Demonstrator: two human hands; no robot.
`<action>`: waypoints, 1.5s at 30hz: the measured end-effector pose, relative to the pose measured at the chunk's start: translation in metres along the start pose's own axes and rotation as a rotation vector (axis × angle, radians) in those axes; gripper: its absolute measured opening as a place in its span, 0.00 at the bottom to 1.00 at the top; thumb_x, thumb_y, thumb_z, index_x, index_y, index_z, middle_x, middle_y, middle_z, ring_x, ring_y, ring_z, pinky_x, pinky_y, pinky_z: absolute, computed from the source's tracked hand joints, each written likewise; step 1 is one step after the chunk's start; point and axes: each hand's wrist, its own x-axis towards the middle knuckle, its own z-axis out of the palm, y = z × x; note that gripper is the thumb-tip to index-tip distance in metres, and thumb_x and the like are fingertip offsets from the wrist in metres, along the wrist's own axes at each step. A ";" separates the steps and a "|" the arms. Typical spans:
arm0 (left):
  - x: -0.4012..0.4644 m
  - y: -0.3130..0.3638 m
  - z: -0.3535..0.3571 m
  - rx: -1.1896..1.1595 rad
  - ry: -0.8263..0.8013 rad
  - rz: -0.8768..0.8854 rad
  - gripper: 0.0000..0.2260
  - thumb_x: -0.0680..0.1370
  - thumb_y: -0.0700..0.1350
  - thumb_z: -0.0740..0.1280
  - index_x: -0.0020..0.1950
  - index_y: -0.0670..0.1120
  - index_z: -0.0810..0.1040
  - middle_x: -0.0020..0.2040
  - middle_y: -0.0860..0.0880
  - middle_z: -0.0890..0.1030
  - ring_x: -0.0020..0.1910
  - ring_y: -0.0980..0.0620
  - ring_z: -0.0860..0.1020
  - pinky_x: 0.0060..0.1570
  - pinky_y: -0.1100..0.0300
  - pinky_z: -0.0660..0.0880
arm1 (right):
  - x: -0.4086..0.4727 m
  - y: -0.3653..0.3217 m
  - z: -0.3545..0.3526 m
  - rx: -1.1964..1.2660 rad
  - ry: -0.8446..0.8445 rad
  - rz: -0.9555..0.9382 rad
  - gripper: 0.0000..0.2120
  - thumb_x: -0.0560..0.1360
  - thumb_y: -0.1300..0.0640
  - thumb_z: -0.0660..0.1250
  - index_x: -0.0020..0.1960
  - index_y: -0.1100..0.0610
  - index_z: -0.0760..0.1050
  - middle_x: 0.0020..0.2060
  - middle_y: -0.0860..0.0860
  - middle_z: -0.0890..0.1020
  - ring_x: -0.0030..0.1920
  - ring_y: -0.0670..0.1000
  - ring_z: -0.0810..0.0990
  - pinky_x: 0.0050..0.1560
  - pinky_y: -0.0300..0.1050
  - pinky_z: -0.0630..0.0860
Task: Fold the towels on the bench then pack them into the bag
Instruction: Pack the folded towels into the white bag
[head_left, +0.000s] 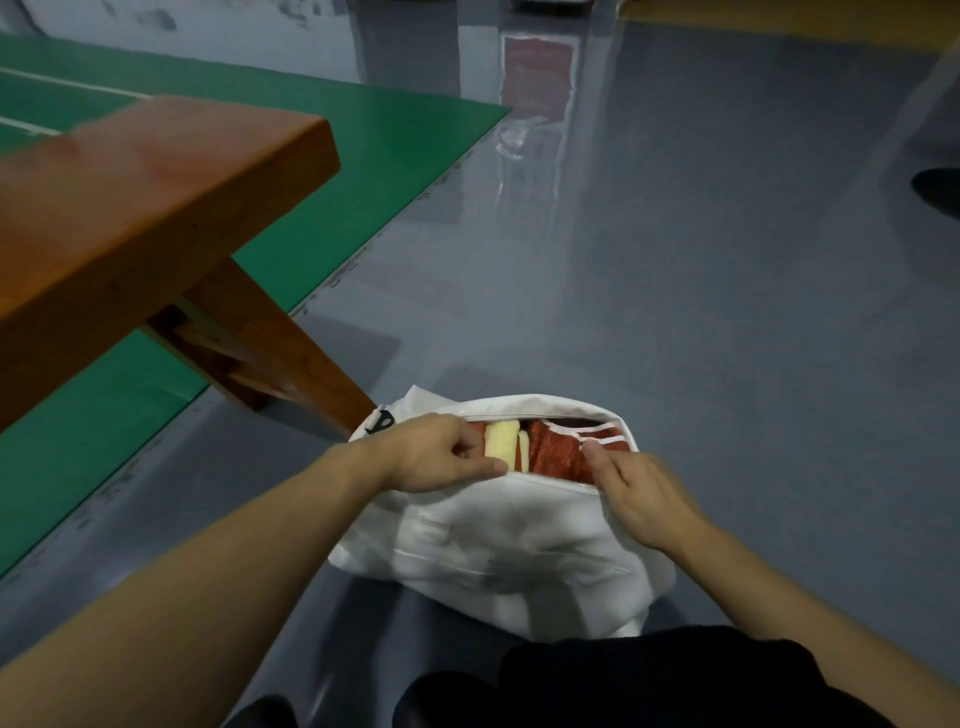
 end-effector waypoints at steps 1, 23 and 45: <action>-0.001 0.001 0.003 0.019 -0.023 -0.004 0.24 0.79 0.66 0.63 0.40 0.46 0.77 0.40 0.48 0.79 0.39 0.52 0.76 0.42 0.57 0.72 | 0.000 0.001 0.001 -0.004 -0.015 -0.001 0.28 0.82 0.37 0.48 0.30 0.52 0.64 0.28 0.47 0.73 0.34 0.53 0.74 0.38 0.51 0.69; 0.035 -0.036 0.034 0.351 0.611 -0.027 0.19 0.76 0.67 0.66 0.47 0.52 0.75 0.44 0.54 0.76 0.43 0.53 0.72 0.46 0.55 0.72 | 0.055 0.012 0.041 -0.327 0.087 0.125 0.30 0.81 0.32 0.44 0.36 0.50 0.73 0.36 0.48 0.81 0.40 0.53 0.79 0.42 0.48 0.74; -0.015 -0.131 0.033 -0.720 0.678 -0.620 0.08 0.81 0.50 0.68 0.47 0.48 0.83 0.43 0.49 0.83 0.44 0.47 0.81 0.46 0.54 0.77 | 0.115 -0.094 0.124 -0.174 0.037 -0.305 0.31 0.76 0.29 0.51 0.62 0.50 0.76 0.54 0.48 0.79 0.58 0.53 0.76 0.60 0.49 0.68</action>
